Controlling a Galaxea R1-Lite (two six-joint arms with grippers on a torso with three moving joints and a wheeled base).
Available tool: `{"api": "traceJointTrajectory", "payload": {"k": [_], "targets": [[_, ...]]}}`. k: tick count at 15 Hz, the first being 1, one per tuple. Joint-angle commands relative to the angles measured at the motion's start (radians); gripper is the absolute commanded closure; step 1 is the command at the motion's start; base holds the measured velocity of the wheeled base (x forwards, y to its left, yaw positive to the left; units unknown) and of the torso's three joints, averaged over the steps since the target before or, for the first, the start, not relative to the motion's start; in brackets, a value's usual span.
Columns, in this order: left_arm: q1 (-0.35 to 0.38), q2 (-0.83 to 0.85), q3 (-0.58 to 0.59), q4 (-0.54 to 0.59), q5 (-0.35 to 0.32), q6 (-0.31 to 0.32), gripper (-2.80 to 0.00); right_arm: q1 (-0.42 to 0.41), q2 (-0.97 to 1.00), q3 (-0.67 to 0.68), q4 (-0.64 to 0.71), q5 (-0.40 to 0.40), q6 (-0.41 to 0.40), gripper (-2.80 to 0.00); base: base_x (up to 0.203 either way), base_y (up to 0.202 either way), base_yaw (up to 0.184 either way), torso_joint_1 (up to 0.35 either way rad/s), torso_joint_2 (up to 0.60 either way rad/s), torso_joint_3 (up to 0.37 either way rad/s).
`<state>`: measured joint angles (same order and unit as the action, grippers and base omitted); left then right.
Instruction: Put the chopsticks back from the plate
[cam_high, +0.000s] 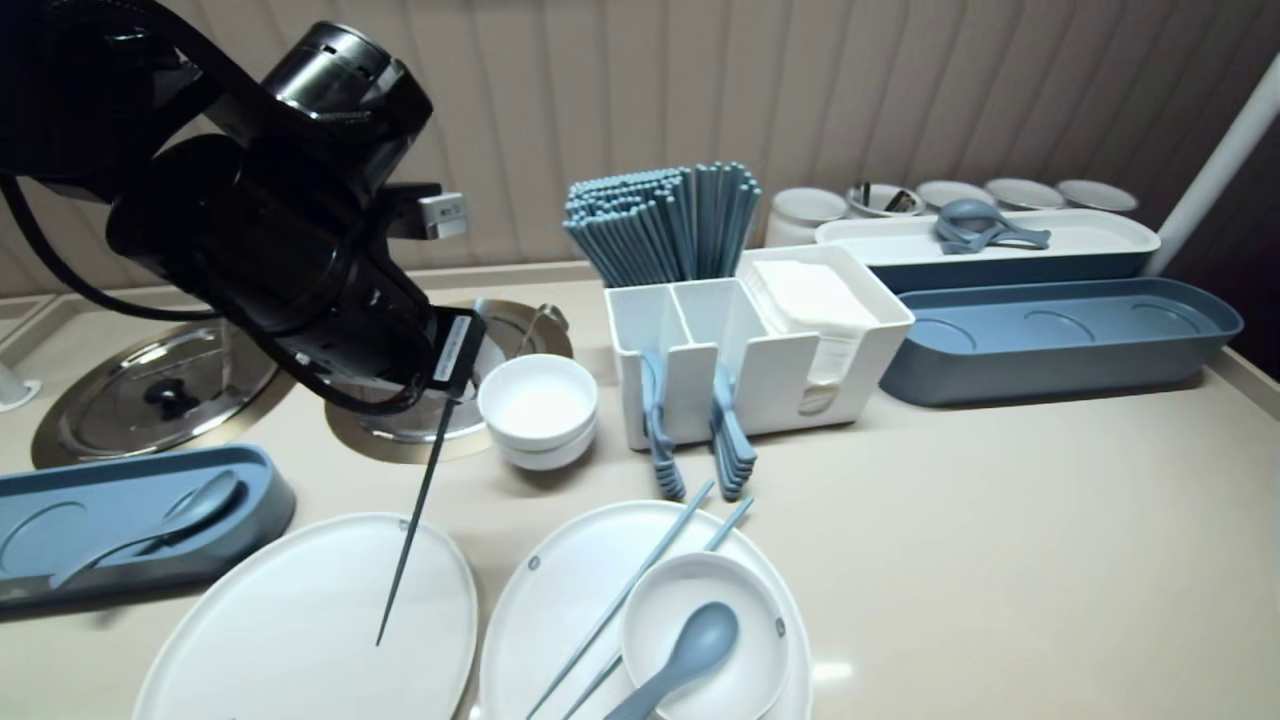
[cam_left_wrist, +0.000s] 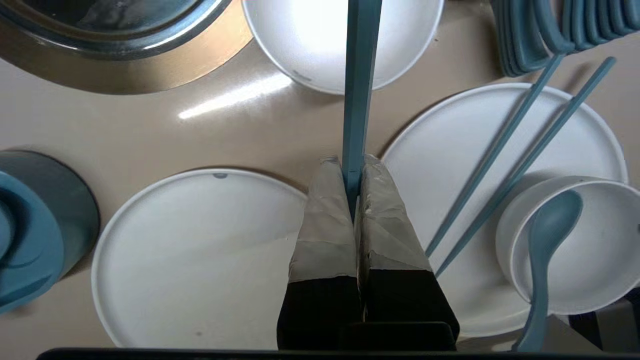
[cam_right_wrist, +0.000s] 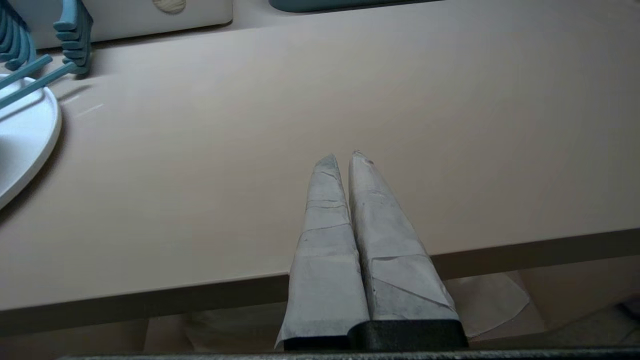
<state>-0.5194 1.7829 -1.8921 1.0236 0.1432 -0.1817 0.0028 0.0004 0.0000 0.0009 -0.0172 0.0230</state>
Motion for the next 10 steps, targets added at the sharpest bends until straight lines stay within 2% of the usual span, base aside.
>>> {"api": "traceJointTrajectory", "payload": {"k": [1, 8, 10], "targets": [[0.001, -0.010, 0.001, 0.006, 0.001, -0.001, 0.00, 0.000, 0.000, 0.000, 0.001, 0.000, 0.000, 0.00, 0.000, -0.198, 0.004, 0.003, 0.00, -0.001], [0.001, -0.017, 0.004, 0.004, 0.001, -0.004, 0.00, -0.001, 0.000, 0.000, 0.001, -0.001, 0.000, 0.00, 0.000, -0.193, 0.001, 0.004, 0.00, 0.001], [-0.001, -0.039, 0.002, 0.001, -0.001, -0.006, 0.00, -0.001, 0.000, 0.000, 0.001, -0.001, 0.000, 0.00, 0.000, -0.058, 0.000, 0.003, 0.00, 0.001]]}}
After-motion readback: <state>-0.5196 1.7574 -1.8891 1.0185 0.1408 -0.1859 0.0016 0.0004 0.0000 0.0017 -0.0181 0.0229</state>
